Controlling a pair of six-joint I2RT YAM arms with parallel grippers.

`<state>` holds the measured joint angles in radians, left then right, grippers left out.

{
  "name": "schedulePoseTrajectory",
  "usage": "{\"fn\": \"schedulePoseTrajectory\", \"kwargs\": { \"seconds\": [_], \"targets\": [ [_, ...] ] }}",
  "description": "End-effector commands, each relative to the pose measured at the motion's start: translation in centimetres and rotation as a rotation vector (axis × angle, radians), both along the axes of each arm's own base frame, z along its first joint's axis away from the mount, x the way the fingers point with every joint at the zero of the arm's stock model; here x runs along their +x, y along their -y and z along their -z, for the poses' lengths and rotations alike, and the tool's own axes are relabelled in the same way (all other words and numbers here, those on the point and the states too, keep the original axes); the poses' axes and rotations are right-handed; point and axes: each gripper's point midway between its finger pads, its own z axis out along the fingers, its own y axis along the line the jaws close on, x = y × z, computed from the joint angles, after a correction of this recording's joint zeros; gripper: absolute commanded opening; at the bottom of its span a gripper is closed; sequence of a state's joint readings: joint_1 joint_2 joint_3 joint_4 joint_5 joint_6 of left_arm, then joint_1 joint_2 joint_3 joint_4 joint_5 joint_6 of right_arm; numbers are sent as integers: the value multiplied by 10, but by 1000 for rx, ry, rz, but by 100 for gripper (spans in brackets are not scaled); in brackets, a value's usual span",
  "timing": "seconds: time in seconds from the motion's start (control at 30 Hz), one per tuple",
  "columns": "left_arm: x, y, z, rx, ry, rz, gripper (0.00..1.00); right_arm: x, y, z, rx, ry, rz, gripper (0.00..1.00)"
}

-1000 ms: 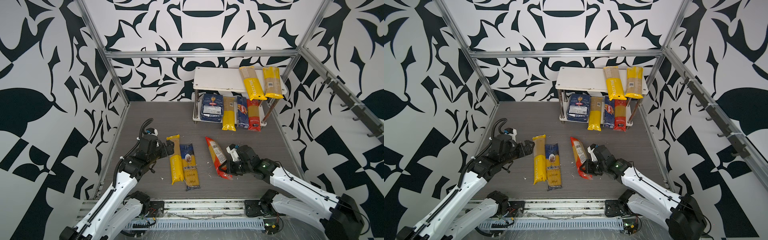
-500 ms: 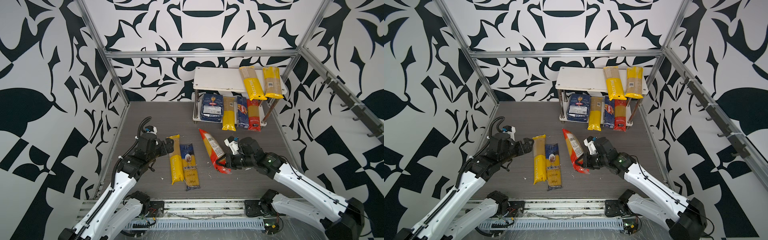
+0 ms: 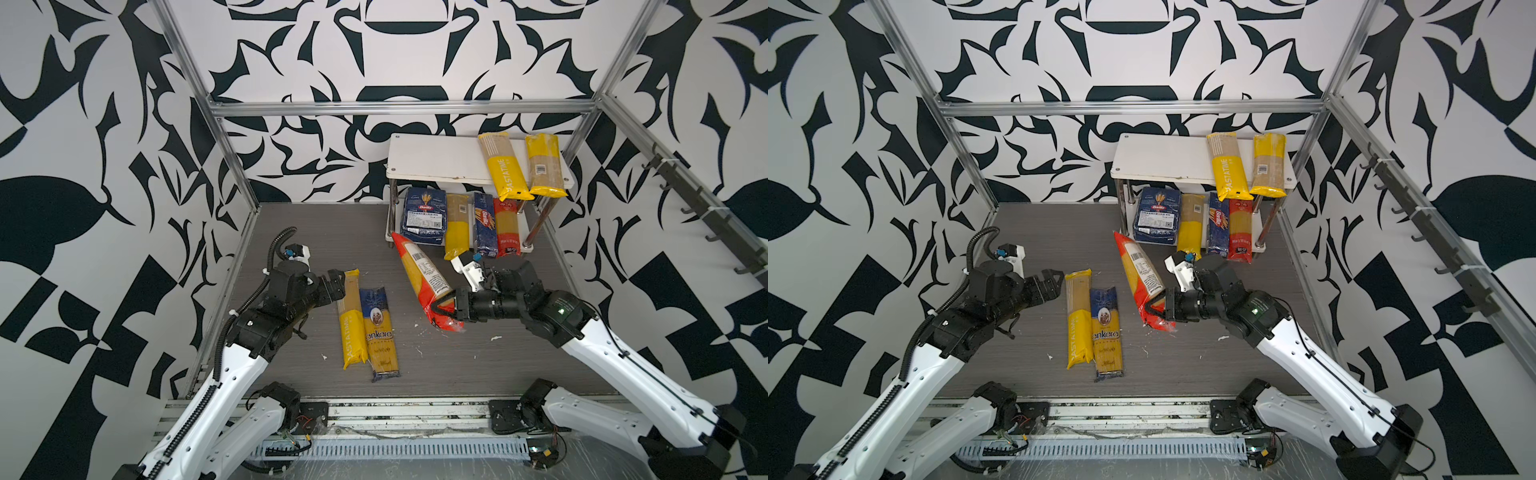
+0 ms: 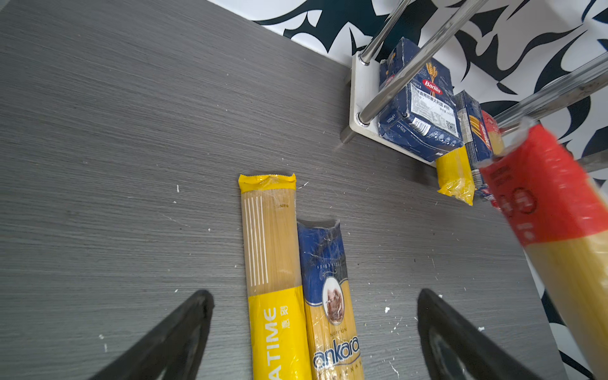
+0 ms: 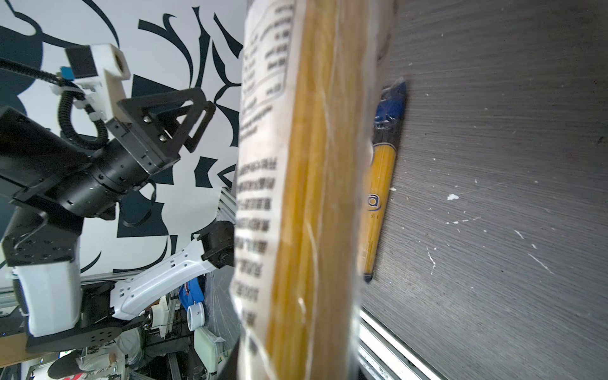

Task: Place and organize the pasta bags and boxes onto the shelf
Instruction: 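Lift the red bag upright and carry it up toward the shelf's top tier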

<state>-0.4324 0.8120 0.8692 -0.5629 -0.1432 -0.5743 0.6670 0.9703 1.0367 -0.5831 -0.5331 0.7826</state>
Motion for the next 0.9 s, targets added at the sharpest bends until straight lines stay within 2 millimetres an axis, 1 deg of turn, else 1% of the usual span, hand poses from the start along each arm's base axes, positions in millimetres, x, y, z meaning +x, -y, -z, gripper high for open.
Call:
{"fn": "schedulePoseTrajectory", "kwargs": {
  "seconds": [0.0, 0.2, 0.4, 0.6, 0.73, 0.87],
  "targets": [
    [-2, -4, -17, 10, 41, -6, 99, 6, -8, -89, 172, 279, -48, 3],
    [-3, -5, -22, 13, 51, -8, 99, 10, -5, -122, 169, 350, -42, 2],
    [0, -4, -21, 16, 51, -2, 99, 21, 0, -153, 155, 424, -19, 2],
    [4, 1, -23, 15, 58, 13, 99, 33, 8, -194, 133, 534, 7, 2],
    [9, 6, -24, 11, 57, 28, 99, 52, 10, -207, 114, 567, 33, 2],
    [14, 9, -26, 16, 57, 37, 99, 80, 15, -213, 111, 560, 65, 1]
  ]
}}
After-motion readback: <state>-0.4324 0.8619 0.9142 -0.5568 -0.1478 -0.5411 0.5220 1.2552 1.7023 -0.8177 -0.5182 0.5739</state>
